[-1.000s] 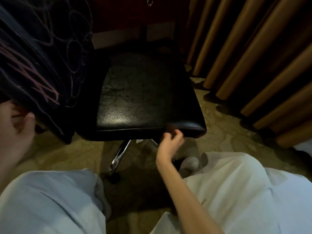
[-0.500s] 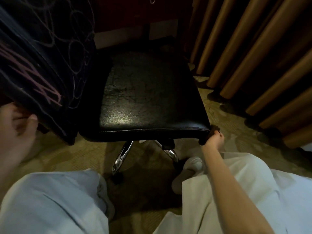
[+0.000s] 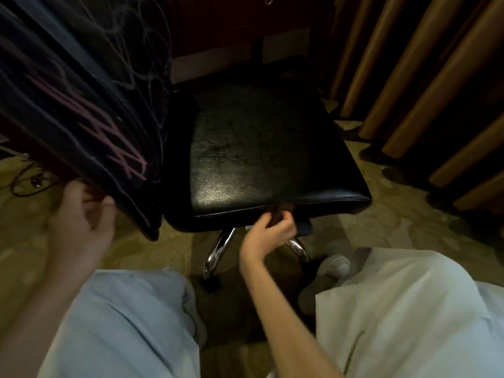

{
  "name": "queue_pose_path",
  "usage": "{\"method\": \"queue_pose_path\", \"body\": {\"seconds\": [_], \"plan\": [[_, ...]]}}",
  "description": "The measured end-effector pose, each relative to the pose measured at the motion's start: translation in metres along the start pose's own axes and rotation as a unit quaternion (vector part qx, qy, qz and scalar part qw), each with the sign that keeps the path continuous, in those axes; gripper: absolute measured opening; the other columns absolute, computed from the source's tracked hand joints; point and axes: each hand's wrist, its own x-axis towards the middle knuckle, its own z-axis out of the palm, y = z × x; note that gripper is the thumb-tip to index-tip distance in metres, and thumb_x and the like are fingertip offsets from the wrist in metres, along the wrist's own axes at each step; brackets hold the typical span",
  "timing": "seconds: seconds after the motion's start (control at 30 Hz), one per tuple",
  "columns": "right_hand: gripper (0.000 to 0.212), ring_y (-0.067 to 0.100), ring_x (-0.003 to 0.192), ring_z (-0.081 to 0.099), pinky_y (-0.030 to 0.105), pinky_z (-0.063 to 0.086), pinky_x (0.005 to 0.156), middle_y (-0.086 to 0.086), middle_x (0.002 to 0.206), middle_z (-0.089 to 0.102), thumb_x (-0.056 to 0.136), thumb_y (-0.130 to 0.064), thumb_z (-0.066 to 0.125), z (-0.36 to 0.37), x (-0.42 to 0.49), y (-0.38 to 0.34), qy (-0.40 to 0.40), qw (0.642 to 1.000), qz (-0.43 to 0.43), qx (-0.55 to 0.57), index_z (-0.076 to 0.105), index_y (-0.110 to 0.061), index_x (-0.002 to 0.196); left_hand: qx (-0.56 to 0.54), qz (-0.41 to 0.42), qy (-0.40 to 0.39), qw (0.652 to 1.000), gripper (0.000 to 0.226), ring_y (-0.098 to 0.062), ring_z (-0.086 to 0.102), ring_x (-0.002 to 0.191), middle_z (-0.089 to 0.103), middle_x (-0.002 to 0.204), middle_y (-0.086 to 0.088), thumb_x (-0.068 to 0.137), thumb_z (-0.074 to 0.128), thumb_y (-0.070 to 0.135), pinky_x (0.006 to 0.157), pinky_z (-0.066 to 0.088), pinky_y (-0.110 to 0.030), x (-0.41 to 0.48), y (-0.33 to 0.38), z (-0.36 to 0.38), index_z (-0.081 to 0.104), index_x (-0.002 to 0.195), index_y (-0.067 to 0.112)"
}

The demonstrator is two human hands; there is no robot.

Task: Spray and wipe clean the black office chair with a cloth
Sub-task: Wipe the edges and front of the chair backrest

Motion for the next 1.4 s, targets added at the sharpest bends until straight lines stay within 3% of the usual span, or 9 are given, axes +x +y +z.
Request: {"method": "queue_pose_path", "body": {"seconds": [0.1, 0.23, 0.33, 0.5, 0.67, 0.83, 1.0, 1.2, 1.4], "plan": [[0.030, 0.028, 0.116, 0.040, 0.046, 0.040, 0.097, 0.011, 0.131, 0.035, 0.088, -0.014, 0.056, 0.013, -0.043, 0.017, -0.101, 0.991, -0.064, -0.061, 0.048, -0.013, 0.117, -0.001, -0.022, -0.004, 1.000, 0.015, -0.019, 0.059, 0.083, 0.058, 0.092, 0.000, 0.092, 0.051, 0.017, 0.072, 0.049, -0.033, -0.007, 0.008, 0.007, 0.047, 0.101, 0.029], [0.025, 0.015, 0.111, 0.045, 0.010, 0.039, 0.088, -0.001, 0.122, 0.036, 0.089, -0.015, 0.059, 0.002, -0.064, 0.012, -0.256, 0.961, -0.080, -0.064, 0.051, -0.018, 0.112, 0.002, -0.013, -0.020, 1.000, 0.026, -0.020, 0.059, 0.090, 0.057, 0.096, -0.001, 0.092, 0.052, 0.018, 0.069, 0.050, -0.019, -0.011, 0.010, 0.003, 0.043, 0.089, 0.042], [0.025, 0.018, 0.104, 0.048, -0.003, 0.031, 0.077, 0.003, 0.113, 0.042, 0.086, -0.007, 0.061, -0.024, -0.024, -0.007, -0.158, 0.983, -0.092, -0.021, 0.057, -0.014, 0.110, 0.002, -0.003, -0.030, 1.000, 0.026, -0.022, 0.060, 0.089, 0.057, 0.094, 0.001, 0.092, 0.054, 0.020, 0.074, 0.050, -0.037, -0.012, 0.016, -0.002, 0.043, 0.089, 0.044], [0.029, 0.020, 0.115, 0.042, 0.028, 0.040, 0.093, 0.013, 0.132, 0.036, 0.091, -0.013, 0.054, -0.078, 0.100, -0.045, 0.052, 0.987, -0.110, -0.101, 0.052, -0.010, 0.120, 0.008, 0.007, -0.027, 1.000, 0.014, -0.020, 0.059, 0.087, 0.057, 0.092, -0.002, 0.092, 0.051, 0.016, 0.068, 0.043, -0.032, -0.015, 0.023, -0.001, 0.044, 0.103, 0.020], [0.036, 0.039, 0.120, 0.038, 0.037, 0.027, 0.099, 0.023, 0.134, 0.035, 0.093, -0.014, 0.048, -0.061, 0.117, -0.044, 0.071, 0.971, -0.089, -0.208, 0.044, 0.002, 0.125, 0.009, 0.020, -0.026, 0.999, 0.014, -0.019, 0.057, 0.086, 0.057, 0.092, -0.004, 0.093, 0.050, 0.013, 0.070, 0.041, -0.033, -0.018, 0.029, -0.002, 0.045, 0.104, 0.018], [0.027, 0.038, 0.104, 0.041, 0.038, 0.030, 0.090, 0.022, 0.123, 0.042, 0.086, -0.008, 0.056, -0.012, 0.026, -0.017, -0.040, 0.949, -0.211, -0.230, 0.054, 0.000, 0.111, 0.021, 0.017, -0.027, 0.999, 0.015, -0.015, 0.056, 0.082, 0.057, 0.090, -0.002, 0.092, 0.051, 0.011, 0.066, 0.041, -0.018, -0.017, 0.030, -0.003, 0.048, 0.107, 0.011], [0.031, 0.035, 0.095, 0.048, 0.043, 0.043, 0.082, 0.021, 0.115, 0.048, 0.075, -0.004, 0.068, 0.028, -0.066, -0.002, -0.134, 0.932, -0.235, -0.241, 0.057, -0.002, 0.103, 0.025, 0.020, -0.019, 0.999, 0.014, -0.012, 0.054, 0.072, 0.054, 0.081, 0.004, 0.092, 0.052, 0.011, 0.069, 0.045, -0.035, -0.018, 0.030, -0.002, 0.046, 0.102, 0.019], [0.027, 0.015, 0.112, 0.041, 0.011, 0.032, 0.096, 0.002, 0.122, 0.039, 0.089, -0.013, 0.057, 0.010, -0.073, -0.005, -0.252, 0.937, -0.185, -0.153, 0.055, -0.011, 0.116, 0.040, 0.015, -0.015, 0.999, 0.016, -0.017, 0.056, 0.082, 0.054, 0.087, 0.002, 0.092, 0.052, 0.012, 0.069, 0.045, -0.032, -0.017, 0.029, -0.004, 0.048, 0.107, 0.008], [0.031, 0.027, 0.111, 0.048, 0.041, 0.040, 0.100, 0.012, 0.122, 0.043, 0.088, -0.009, 0.056, -0.060, 0.040, 0.005, 0.060, 0.998, -0.011, 0.009, 0.052, -0.010, 0.118, 0.044, 0.019, -0.006, 0.999, 0.012, -0.016, 0.055, 0.082, 0.055, 0.090, -0.002, 0.093, 0.051, 0.014, 0.066, 0.043, -0.029, -0.018, 0.027, -0.001, 0.047, 0.104, 0.011]]}}
